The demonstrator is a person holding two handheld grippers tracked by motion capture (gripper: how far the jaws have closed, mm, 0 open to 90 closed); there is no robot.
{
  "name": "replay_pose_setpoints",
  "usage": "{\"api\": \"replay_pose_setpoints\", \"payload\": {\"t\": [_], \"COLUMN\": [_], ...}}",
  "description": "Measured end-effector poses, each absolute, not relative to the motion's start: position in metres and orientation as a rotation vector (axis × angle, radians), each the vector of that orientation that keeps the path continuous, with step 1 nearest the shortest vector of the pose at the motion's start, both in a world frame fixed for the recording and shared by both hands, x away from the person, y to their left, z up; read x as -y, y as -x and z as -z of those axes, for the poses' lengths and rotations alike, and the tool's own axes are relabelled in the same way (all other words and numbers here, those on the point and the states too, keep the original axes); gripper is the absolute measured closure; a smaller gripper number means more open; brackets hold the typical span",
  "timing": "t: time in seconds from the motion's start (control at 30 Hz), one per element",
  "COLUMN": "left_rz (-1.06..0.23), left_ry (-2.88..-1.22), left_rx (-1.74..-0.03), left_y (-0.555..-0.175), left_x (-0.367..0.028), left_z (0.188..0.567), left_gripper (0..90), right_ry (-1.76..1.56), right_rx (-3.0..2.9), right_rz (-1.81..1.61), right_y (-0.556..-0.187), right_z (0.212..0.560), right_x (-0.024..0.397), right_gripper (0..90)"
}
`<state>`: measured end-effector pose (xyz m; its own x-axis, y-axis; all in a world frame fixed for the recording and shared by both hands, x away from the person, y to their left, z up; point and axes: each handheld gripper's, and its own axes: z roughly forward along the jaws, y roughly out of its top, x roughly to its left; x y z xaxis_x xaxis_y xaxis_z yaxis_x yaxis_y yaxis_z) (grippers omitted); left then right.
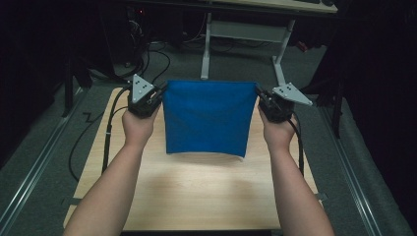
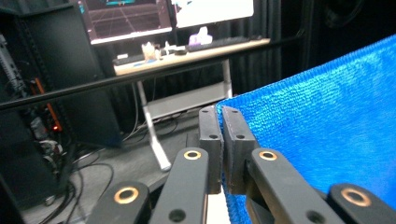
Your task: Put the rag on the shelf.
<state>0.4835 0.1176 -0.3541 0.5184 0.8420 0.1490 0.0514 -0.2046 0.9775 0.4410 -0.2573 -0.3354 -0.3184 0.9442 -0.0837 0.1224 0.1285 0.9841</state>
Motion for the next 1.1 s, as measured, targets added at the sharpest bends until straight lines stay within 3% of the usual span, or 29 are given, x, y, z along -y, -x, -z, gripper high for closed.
{"api": "replay_pose_setpoints", "payload": {"t": [0.43,1.1], "left_rz": [-0.831,-0.643], "left_ry": [-1.697,-1.803], "left_rx": [-0.858,-0.915], "left_y": [-0.518,-0.514], "left_x": [-0.109,-0.114], "left_z": [0.374,0.439], "left_gripper": [88.0,87.9], "right_ry": [-1.149,-1.22], "right_rx": [-1.657,-1.781], "right_rz": [-1.201,-1.134], "right_y": [-0.487,-0.49], "right_z": [0.356,0.414], "right_x": [0.259,0.259], "right_gripper": [88.5,88.3]}}
